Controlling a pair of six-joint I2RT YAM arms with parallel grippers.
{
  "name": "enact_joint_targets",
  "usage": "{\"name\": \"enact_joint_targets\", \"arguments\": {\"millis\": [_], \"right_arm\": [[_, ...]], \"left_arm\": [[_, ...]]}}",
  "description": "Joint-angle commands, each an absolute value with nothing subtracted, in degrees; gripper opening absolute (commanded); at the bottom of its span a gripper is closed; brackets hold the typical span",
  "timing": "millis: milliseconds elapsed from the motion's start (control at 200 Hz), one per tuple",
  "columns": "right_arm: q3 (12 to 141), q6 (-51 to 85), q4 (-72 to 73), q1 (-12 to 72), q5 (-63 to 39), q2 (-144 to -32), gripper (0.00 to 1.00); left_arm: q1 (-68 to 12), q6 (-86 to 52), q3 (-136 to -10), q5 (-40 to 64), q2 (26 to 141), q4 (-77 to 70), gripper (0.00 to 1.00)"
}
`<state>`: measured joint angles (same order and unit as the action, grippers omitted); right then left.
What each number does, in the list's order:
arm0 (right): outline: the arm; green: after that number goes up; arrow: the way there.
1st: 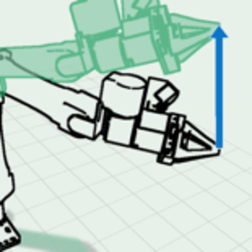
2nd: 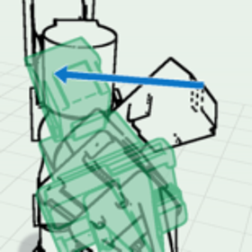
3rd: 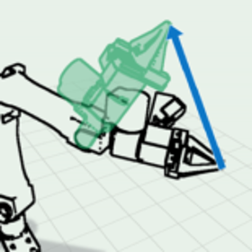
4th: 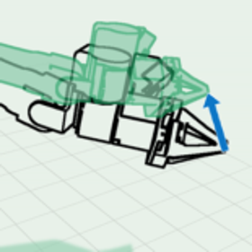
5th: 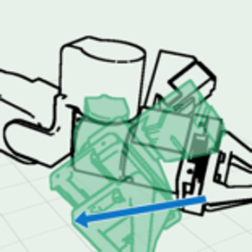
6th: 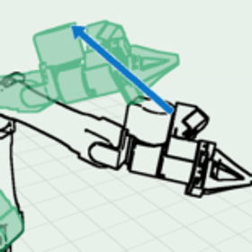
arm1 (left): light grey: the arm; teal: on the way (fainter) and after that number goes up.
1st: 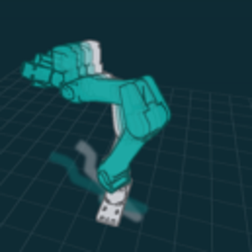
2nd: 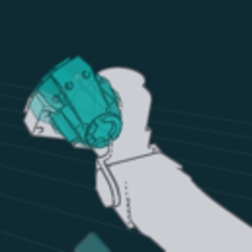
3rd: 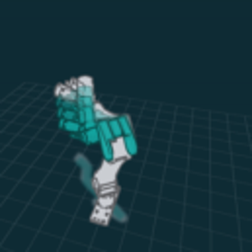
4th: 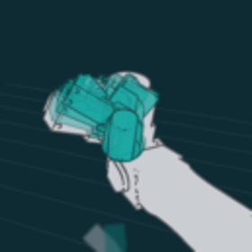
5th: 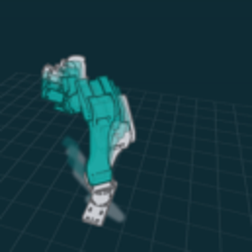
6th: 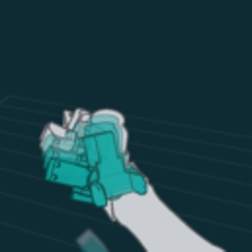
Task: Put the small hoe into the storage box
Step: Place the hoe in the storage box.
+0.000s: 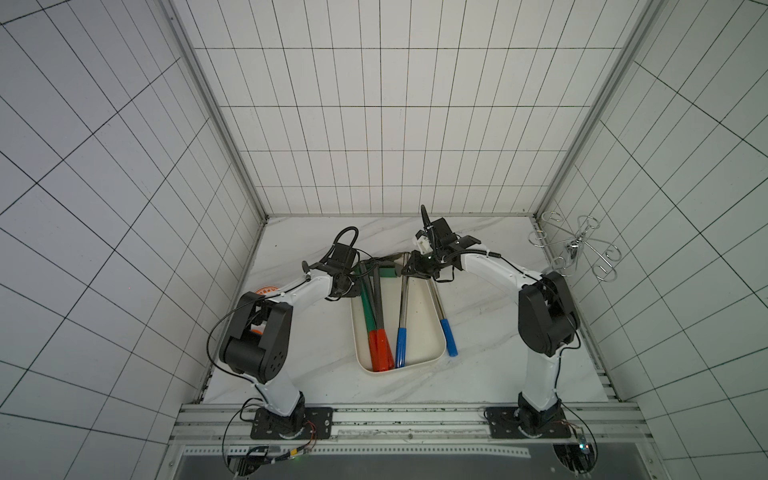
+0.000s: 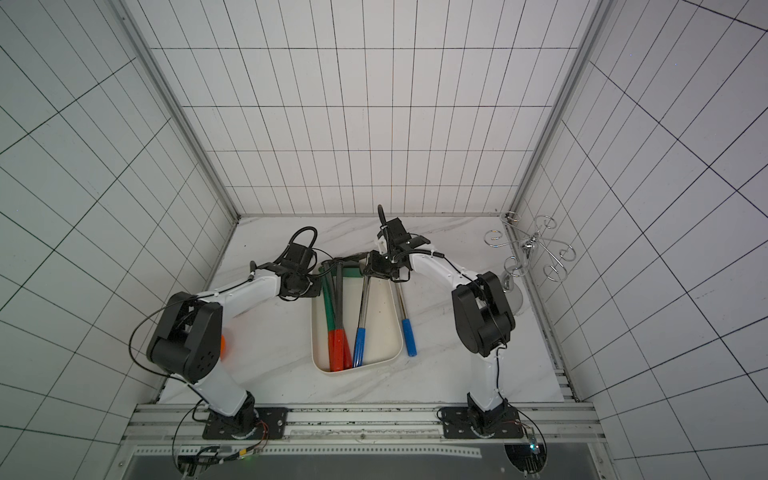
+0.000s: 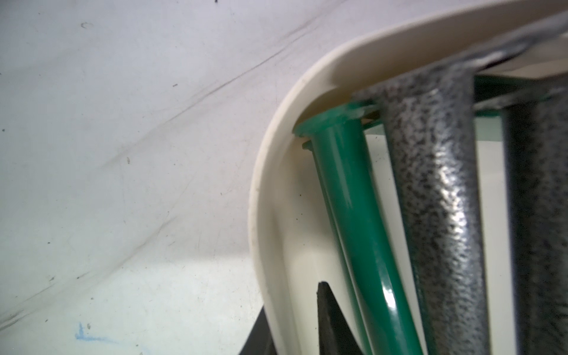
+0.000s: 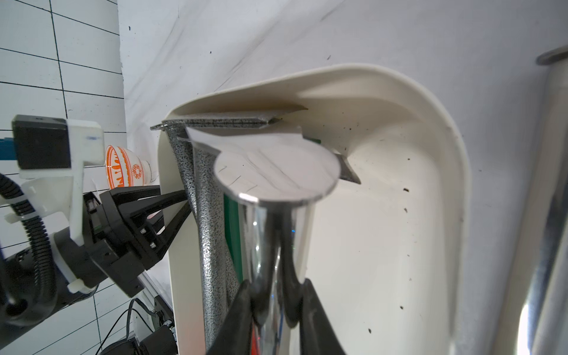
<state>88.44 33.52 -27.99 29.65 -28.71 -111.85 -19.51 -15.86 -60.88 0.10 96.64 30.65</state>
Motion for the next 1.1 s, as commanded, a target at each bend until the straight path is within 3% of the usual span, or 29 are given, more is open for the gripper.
{"name": "enact_joint_targets", "arguments": {"millis": [0,525,880,1095], "right_arm": [[86.9,34.7,-23.6,29.2,-31.8,-113.7,0.00],[86.7,33.3,-27.9,29.2,-23.8,-118.2,0.00],[87.5,32.5,-31.0,29.0,-19.6,-119.0,0.18],[87.7,32.5,-33.1,28.9,-16.7,-118.8,0.24]], "left_arm": [[-20.3,-15.6,-62.5,2.2,97.5,28.0,0.22],[-20.4,-15.4,-62.8,2.3,97.5,28.3,0.21],[-20.5,-15.4,-62.8,2.2,97.6,28.4,0.21],[-20.6,-15.4,-62.8,2.2,97.6,28.4,0.21]]}}
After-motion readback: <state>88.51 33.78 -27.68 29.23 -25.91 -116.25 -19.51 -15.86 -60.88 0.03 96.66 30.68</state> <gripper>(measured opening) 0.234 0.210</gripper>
